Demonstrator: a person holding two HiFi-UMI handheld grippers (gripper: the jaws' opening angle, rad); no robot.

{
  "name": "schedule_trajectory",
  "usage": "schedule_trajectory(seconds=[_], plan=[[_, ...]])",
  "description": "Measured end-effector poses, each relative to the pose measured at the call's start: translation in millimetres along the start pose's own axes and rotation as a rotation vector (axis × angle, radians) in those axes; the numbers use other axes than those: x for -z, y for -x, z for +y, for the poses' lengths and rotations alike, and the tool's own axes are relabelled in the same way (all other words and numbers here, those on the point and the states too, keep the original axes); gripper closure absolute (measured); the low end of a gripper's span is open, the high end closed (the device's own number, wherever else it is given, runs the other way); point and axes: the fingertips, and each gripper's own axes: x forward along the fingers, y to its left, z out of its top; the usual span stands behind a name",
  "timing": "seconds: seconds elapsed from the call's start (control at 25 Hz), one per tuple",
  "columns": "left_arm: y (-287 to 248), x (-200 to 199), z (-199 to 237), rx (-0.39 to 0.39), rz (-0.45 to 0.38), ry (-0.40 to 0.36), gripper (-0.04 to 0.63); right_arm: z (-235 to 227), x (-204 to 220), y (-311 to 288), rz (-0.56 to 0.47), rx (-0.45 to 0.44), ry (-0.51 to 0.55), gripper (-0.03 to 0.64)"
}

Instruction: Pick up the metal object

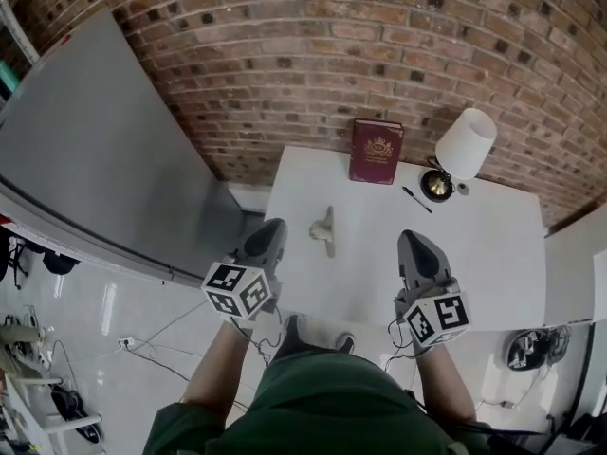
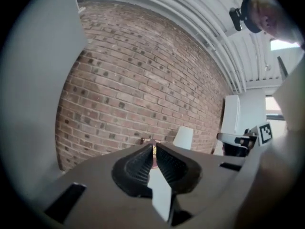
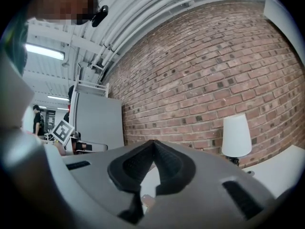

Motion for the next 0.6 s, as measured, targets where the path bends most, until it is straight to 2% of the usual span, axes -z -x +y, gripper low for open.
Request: schedule_trajectory(seconds=[0.16,0.32,0.4,0.52,0.6], plan=[[-31.6,41.9,14.5,0.094,0.122,0.025,0.574,-6.9,4.1,-12.4,0.010,0.071,-0.002,0.615],[-58.3,94.2,26.9,0.200,0.264,0.154,0.574,-10.6,5.4,-20.8,0.022,0.145,-0.005,0.615],[-68.6,115.1,34.6,0.224,0.320,0.190,0.572,-10.5,3.7,-23.6,0.026,0.176,0.003,0.615],[-81.8,138.3,45.8,0.237,0.381,0.194,0.571,-11.5,1.3,-24.4,0.035,0.226,0.017,0.615],[-91.0,149.8,52.9,0.240,0.408,0.220,0.518,-14.4,2.4,-23.9,0.041,0.261,0.023,0.615]])
